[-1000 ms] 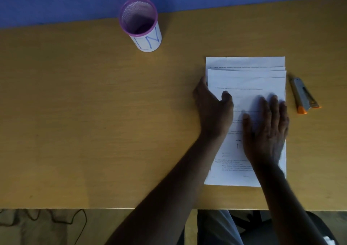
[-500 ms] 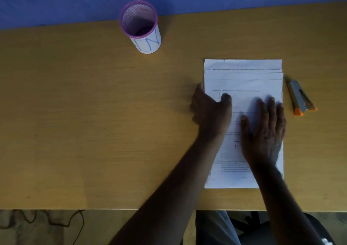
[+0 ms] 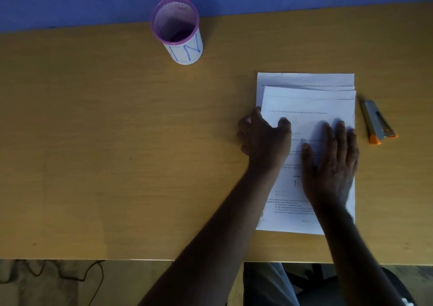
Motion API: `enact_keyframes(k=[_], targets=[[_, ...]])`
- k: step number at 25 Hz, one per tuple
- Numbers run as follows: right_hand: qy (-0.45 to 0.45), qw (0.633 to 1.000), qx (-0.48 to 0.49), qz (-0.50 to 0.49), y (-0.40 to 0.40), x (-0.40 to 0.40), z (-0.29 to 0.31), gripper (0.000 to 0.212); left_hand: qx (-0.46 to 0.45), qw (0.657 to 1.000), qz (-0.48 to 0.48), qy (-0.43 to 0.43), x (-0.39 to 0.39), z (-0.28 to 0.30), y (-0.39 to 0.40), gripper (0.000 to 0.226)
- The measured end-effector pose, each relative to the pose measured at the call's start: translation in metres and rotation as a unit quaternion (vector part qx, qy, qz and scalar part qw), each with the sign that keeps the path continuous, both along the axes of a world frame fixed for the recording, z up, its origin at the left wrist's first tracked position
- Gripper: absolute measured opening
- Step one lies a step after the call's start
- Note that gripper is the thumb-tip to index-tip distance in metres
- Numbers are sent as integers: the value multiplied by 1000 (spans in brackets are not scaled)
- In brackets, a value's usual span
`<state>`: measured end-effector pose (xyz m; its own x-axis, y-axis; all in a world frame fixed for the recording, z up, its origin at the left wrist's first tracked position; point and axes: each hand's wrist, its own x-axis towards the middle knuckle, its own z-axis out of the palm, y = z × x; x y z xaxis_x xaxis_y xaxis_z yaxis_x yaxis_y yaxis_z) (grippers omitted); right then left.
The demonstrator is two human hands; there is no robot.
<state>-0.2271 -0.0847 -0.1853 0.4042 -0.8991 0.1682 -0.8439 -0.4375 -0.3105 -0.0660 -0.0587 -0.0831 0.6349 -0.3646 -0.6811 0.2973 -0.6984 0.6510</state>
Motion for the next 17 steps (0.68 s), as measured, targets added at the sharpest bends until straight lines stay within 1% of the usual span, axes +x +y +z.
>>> enact_keyframes(k=[2, 8, 10, 14, 17], targets=[[1, 1000, -5, 1, 0, 0, 1, 65, 6, 1000, 3, 6, -3, 5, -3, 56], [0, 1000, 4, -1, 0, 1, 3, 66, 11, 997, 50, 53, 11, 8, -10, 53], [1, 1000, 7, 1, 0, 1, 3, 66, 15, 996, 53, 67, 13, 7, -10, 53], [0, 1000, 12, -5, 1, 3, 5, 66, 23, 999, 33, 28, 3, 10, -11, 50], [4, 1000, 16, -3, 1, 3, 6, 66, 23, 999, 19, 26, 0, 10, -14, 53]])
